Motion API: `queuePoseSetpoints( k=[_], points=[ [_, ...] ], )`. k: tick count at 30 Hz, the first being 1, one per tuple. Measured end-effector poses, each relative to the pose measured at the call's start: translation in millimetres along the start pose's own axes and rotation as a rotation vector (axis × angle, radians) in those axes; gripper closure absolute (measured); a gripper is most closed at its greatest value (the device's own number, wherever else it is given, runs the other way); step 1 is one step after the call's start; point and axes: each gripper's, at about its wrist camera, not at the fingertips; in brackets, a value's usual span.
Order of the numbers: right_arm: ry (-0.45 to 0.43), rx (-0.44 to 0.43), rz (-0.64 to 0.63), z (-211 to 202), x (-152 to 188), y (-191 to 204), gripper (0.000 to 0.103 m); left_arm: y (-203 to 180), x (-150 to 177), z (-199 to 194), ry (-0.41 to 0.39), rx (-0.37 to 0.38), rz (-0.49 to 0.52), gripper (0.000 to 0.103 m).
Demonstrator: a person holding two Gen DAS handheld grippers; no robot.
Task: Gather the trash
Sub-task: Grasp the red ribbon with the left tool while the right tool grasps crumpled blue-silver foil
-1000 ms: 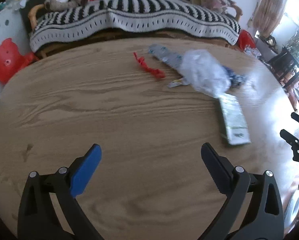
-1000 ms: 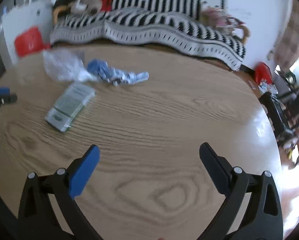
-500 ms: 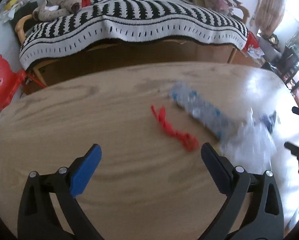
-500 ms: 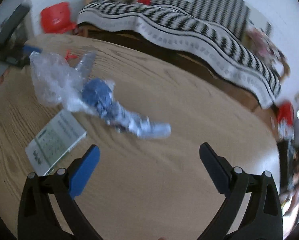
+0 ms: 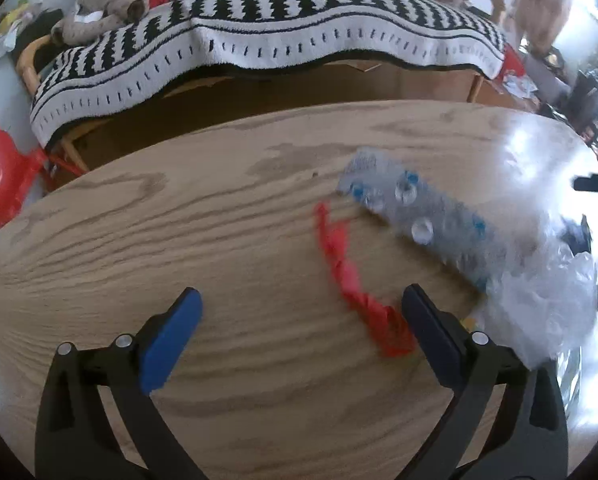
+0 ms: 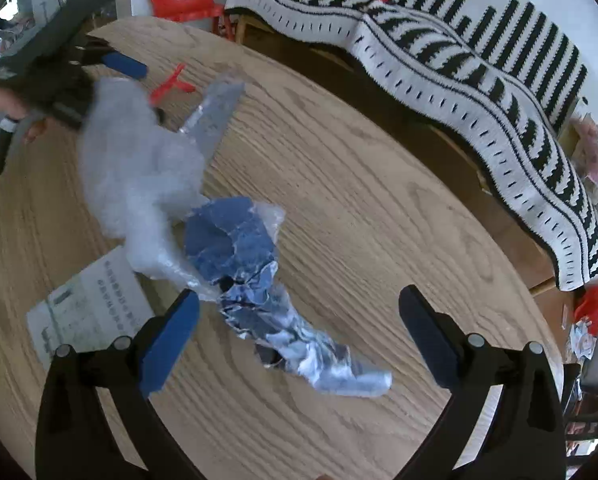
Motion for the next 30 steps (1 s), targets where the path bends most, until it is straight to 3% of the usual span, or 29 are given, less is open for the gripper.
queuePoseSetpoints(
  k=[6,11,15,23,30],
  points=[
    [-0.011,-0.018,0.012,2,1,-4,0.007,31,15,-11,-0.005,-0.008,-0.018,0.006],
    [0.001,-0.080,0.116,6,7,-17,0.007,31,14,-11,0.010,-0.021,-0.033,0.006],
    [0.007,-0.128,0.170,7,12,-20,0.006,20,9,-8,0.005,0.025,0.048,0.006],
    [-0.007,-0.161,0.129,8,14,-25,0.005,16,0,-3,0.009,0.138,0.244,0.006],
    [-0.038,-0.161,0.129,6,19,-24,0.005,5,-10,6,-0.004,0.205,0.336,0.005]
  ],
)
Point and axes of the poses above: each gripper's, at about its wrist camera, not at the fingertips, and z roughly the way its jaws point, y to its left, x to its underside, and after that the axes turned 4 degrees about -y, right-handed
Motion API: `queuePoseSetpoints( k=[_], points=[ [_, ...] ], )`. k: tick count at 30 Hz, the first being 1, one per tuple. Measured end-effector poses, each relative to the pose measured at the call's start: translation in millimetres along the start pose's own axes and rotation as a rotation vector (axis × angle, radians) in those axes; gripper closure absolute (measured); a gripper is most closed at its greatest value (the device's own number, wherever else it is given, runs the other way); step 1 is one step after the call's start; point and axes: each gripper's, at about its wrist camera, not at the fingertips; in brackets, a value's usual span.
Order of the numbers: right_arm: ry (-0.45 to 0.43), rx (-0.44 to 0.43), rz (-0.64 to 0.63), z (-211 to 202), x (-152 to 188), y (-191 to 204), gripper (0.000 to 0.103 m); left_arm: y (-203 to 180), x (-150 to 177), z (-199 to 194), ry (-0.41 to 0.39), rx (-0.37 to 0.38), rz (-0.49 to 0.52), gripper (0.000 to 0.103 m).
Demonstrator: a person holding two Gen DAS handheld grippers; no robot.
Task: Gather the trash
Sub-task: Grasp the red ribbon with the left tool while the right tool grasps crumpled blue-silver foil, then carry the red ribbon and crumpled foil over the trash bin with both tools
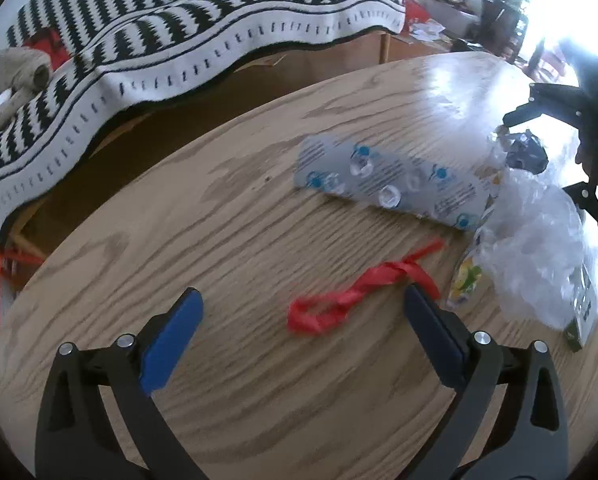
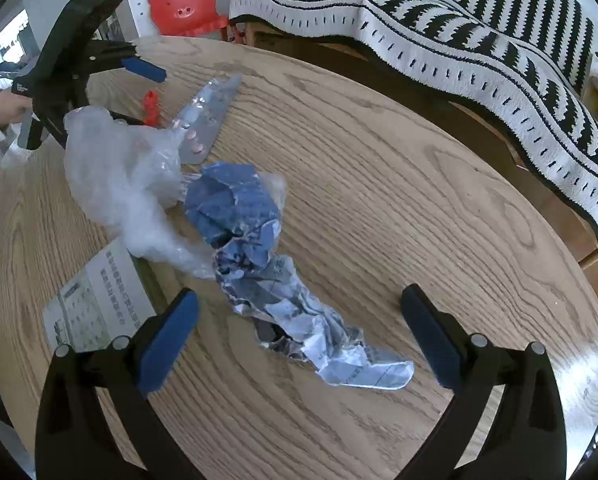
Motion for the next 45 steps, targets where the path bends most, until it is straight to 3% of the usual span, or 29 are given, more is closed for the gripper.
queuePoseSetpoints(
  k=[6,12,15,16,18,19,21,22,29,35,40,45],
  points=[
    [-0.016,0.009,0.012,-2,4,0,0.005,-16,-11,6,0.007,-0.020,-0.036,0.005],
    [-0.021,0.015,0.016,-3,4,1,0.005,-23,1,-2,0.028,-0.028,-0.060,0.006],
    [-0.021,0.012,0.016,-4,5,1,0.005,-21,10,-10,-0.004,-0.032,-0.067,0.013],
    [-0.017,0.012,0.017,-4,6,0,0.005,-20,12,-11,-0.014,-0.036,-0.069,0.019],
    [-0.014,0.013,0.022,-5,6,0,0.006,-14,13,-18,-0.061,-0.057,-0.092,0.062],
    [-0.020,0.011,0.022,-7,7,1,0.012,-11,13,-20,-0.071,-0.070,-0.108,0.094],
    [-0.056,0.029,0.048,-18,9,2,0.055,-8,16,-21,-0.088,-0.057,-0.133,0.094],
    [-0.049,0.041,0.073,-20,11,0,0.068,-10,17,-22,-0.092,-0.066,-0.129,0.095],
    [-0.019,0.177,0.171,-50,41,7,0.070,-25,31,-44,-0.096,-0.103,-0.176,0.095],
    [-0.045,0.268,0.288,-96,71,19,0.070,-61,39,-97,-0.124,-0.128,-0.152,0.095],
    [-0.108,0.286,0.332,-149,97,50,0.070,-106,47,-152,-0.168,-0.126,-0.125,0.095],
    [-0.169,0.327,0.450,-201,131,82,0.070,-175,62,-192,-0.211,-0.058,-0.123,0.095]
  ],
)
Point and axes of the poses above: each gripper's, at about its wrist camera, not at the fingertips, and z roughly the way its jaws point, y to its left, x to its underside, and after that the axes turned 4 degrees about -y, right-handed
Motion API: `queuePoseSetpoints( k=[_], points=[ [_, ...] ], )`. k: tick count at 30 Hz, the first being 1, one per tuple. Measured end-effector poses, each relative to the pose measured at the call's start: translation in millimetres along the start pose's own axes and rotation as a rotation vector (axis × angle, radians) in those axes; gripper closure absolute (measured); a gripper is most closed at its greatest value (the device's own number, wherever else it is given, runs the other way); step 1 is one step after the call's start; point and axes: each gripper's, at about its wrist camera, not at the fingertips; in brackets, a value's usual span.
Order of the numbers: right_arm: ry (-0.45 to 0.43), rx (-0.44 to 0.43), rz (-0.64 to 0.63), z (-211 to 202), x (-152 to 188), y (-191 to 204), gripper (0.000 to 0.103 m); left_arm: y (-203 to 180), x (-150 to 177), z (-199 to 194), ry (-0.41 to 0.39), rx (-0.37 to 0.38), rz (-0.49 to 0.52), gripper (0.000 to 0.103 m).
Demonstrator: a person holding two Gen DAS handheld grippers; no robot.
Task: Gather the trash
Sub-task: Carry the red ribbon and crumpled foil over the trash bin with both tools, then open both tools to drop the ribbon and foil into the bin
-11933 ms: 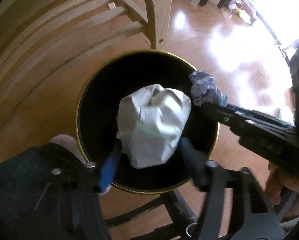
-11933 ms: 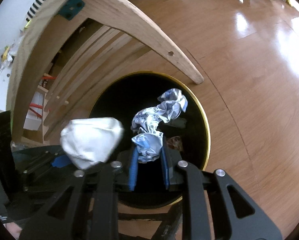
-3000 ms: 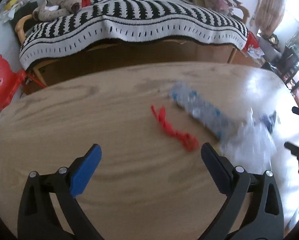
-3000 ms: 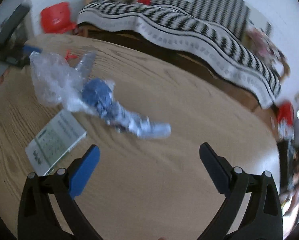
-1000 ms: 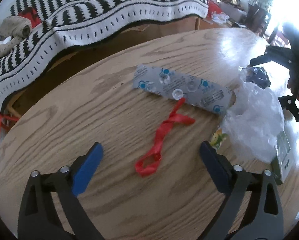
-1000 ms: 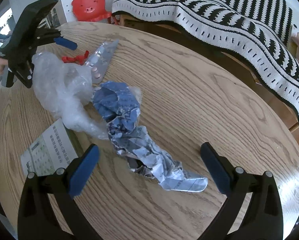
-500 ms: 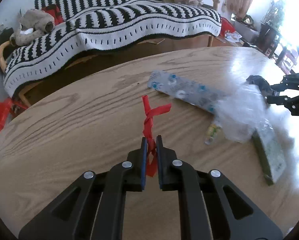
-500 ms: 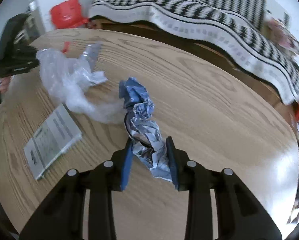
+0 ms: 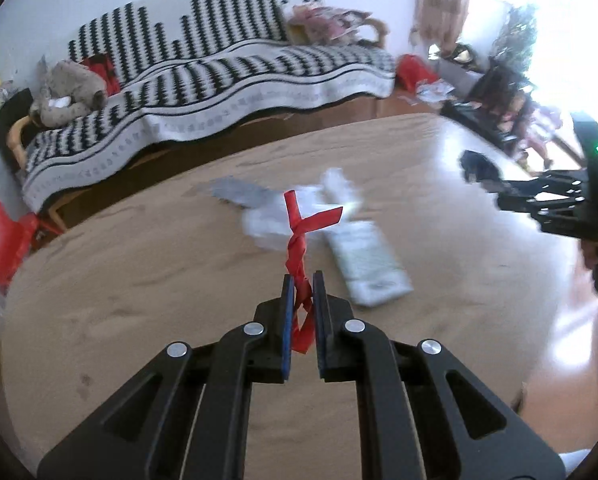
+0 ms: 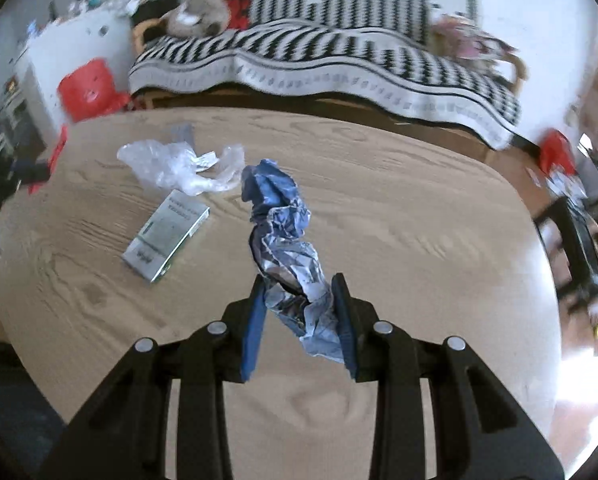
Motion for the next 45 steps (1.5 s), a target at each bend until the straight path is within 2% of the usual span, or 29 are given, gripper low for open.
queuePoseSetpoints(
  k=[2,5,8,14,18,24,26,30,35,45],
  points=[
    [-0.022,-0.001,0.051,-25,19,-1,0.070,-30,8,-12,-0.016,0.033,0.008,0.095],
    [-0.045,-0.020,0.069,-57,51,4,0.070,-80,27,-27,-0.026,0.116,0.005,0.095],
    [-0.064,-0.005,0.093,-88,84,6,0.070,-124,47,-35,-0.019,0.175,0.003,0.095],
    [-0.118,0.028,0.207,-147,157,-4,0.070,-199,100,-38,0.049,0.317,-0.069,0.095],
    [-0.126,0.008,0.294,-170,214,-8,0.070,-238,135,-34,0.096,0.367,-0.065,0.095],
    [0.013,-0.044,0.453,-128,297,-19,0.070,-274,178,15,0.217,0.369,-0.086,0.095],
    [0.062,-0.047,0.475,-109,314,-22,0.070,-278,189,35,0.271,0.381,-0.135,0.095],
    [0.145,-0.069,0.540,-71,345,-30,0.070,-287,211,69,0.325,0.340,-0.117,0.095],
    [0.210,-0.095,0.567,-38,360,-30,0.070,-277,224,104,0.401,0.312,-0.192,0.095],
    [0.269,-0.106,0.607,-9,368,-34,0.070,-276,230,131,0.467,0.323,-0.199,0.095]
  ],
)
Point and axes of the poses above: each gripper's, at about its wrist camera, not at the fingertips, and z roughly the way its jaws point, y to its left, x to its underside, and after that the axes turned 4 degrees about -y, right-handed
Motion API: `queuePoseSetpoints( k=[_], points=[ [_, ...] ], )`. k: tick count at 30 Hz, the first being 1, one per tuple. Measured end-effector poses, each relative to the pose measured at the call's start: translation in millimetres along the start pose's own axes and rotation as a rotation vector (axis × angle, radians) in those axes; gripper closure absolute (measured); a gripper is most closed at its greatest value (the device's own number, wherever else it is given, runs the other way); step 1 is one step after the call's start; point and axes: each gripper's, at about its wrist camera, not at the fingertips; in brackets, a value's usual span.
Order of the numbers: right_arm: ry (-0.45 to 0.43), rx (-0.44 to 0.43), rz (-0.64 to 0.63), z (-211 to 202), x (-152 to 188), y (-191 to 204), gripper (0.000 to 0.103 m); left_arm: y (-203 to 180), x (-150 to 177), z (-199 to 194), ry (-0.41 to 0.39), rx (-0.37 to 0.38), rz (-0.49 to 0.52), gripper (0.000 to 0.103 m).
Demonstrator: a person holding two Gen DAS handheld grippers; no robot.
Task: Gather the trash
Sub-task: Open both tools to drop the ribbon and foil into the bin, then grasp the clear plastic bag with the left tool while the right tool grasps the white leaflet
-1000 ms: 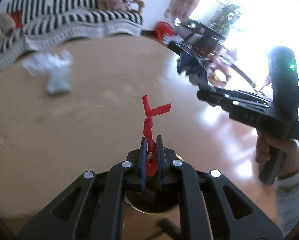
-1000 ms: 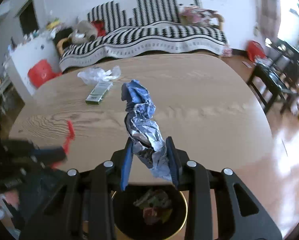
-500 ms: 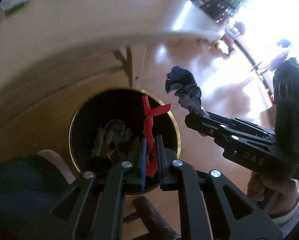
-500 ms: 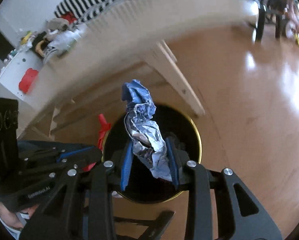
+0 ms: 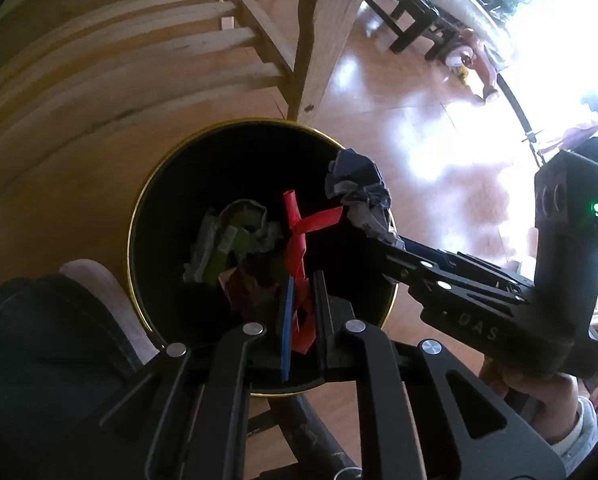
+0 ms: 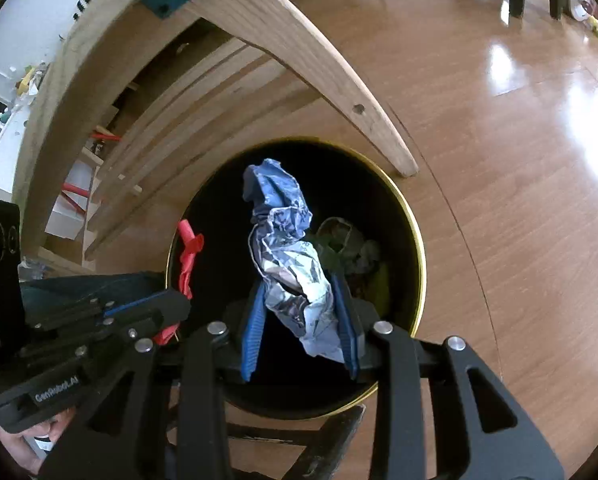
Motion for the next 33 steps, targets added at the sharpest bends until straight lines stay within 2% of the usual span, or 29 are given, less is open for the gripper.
queuePoseSetpoints(
  k=[8,10,12,13,14,16,18,20,22,24,26,28,31,33],
  points=[
    [0.007,0.013,0.014,-5,0,-3,0.070,2,2,-1,-0.011,0.015,0.003,0.093],
    [-0.003,-0.008,0.049,-12,-1,-5,0.065,1,3,-2,-0.011,0.007,0.014,0.091],
    [-0.038,0.001,0.080,-23,-3,-9,0.034,-1,4,-1,-0.004,-0.038,0.023,0.057],
    [-0.082,0.005,0.078,-34,-4,-10,0.006,-3,5,-3,-0.012,-0.055,0.026,0.012],
    [-0.101,0.002,0.079,-41,-4,-10,0.007,-6,7,-8,-0.050,-0.065,0.036,0.006],
    [-0.150,-0.021,0.091,-60,-5,-12,0.007,-15,7,-19,-0.092,-0.026,0.055,0.006],
    [-0.238,-0.022,0.084,-89,-7,-8,0.007,-28,10,-36,-0.133,-0.019,0.098,0.006],
    [-0.355,0.035,0.020,-122,-15,5,0.007,-44,13,-58,-0.190,-0.008,0.160,0.006],
    [-0.433,0.081,-0.041,-144,-27,22,0.007,-58,12,-89,-0.243,0.003,0.230,0.006],
    [-0.472,0.101,-0.074,-153,-41,36,0.007,-60,6,-118,-0.304,-0.020,0.245,0.006],
    [-0.479,0.100,-0.109,-152,-59,55,0.007,-50,-7,-144,-0.344,-0.059,0.229,0.006],
    [-0.458,0.117,-0.135,-141,-76,74,0.007,-25,-27,-171,-0.366,-0.116,0.187,0.006],
    [-0.409,0.169,-0.201,-111,-100,122,0.007,28,-55,-213,-0.435,-0.221,0.093,0.006],
    [-0.377,0.168,-0.226,-90,-114,149,0.007,65,-70,-232,-0.451,-0.275,0.037,0.006]
  ],
)
Point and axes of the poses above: each gripper's, at about its wrist camera, not at the fingertips, and z roughly the way its jaws point, y to its left, x to its underside, and after that the axes turned 4 degrees about -y, right-handed
